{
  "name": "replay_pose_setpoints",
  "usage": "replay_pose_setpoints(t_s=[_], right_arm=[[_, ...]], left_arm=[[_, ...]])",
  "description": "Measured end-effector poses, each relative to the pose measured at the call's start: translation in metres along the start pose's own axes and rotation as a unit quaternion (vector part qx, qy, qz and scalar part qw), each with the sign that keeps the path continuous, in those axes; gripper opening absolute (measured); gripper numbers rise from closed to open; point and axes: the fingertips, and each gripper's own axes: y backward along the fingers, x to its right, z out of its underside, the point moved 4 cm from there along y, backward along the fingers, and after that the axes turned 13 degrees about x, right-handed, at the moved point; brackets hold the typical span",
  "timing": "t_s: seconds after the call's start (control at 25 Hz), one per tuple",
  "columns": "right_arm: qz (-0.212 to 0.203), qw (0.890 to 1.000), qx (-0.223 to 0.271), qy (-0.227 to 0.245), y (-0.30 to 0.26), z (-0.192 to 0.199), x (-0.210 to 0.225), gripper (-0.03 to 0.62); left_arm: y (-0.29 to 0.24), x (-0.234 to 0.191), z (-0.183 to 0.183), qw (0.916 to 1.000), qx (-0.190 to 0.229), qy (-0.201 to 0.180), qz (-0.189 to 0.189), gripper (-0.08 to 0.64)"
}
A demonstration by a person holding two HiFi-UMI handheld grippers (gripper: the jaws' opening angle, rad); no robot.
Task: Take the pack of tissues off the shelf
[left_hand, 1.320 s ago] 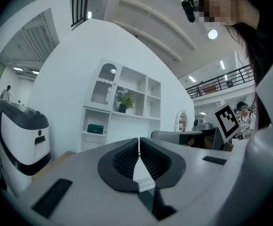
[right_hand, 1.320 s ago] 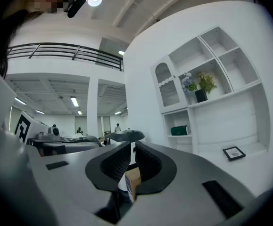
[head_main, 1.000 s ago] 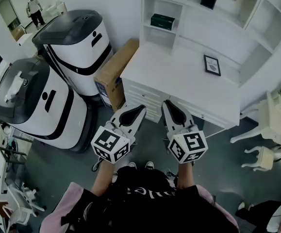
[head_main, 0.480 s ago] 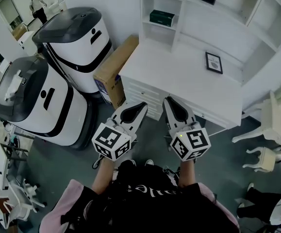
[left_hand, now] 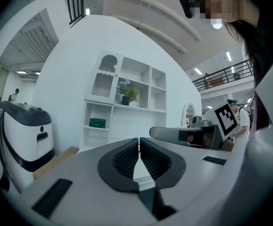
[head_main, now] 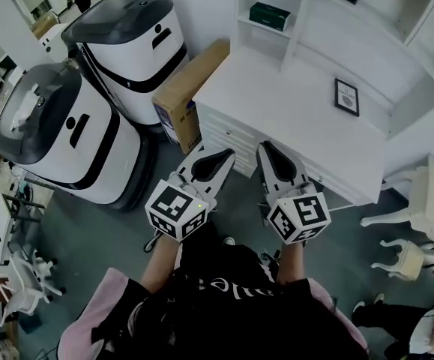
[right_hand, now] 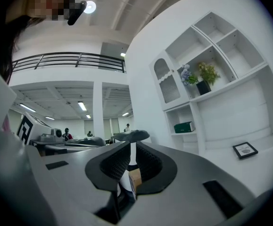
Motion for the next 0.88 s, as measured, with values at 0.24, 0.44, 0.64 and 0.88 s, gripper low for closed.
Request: replay_pose_setpoints(t_s=[0.24,0.44,0.64,0.88], right_arm=[[-0.007,1.0,-0.002,-0.005,-0.028,0.011,0.011,0.064],[0.004,1.0,-0.005,0.001,-0.07,0.023,0.026,0.066],[0.023,1.0,-0.01,0.002,-0.128,0.037,0.04,0.066],[0.061,0.998,-0.017,0.001,-0.203,0.056,0.054,0.066]], left_arm=[[-0.011,-0.027,0.005,1.0,-0.006,-0.001,-0.006,0.021],[-0.032,-0.07,0.012,0.9999,-0.004,0.006,0.007,0.021],[-0.06,-0.129,0.014,0.9996,-0.004,0.013,0.026,0.021],[-0.085,-0.21,0.011,0.9986,-0.008,0.013,0.05,0.021]])
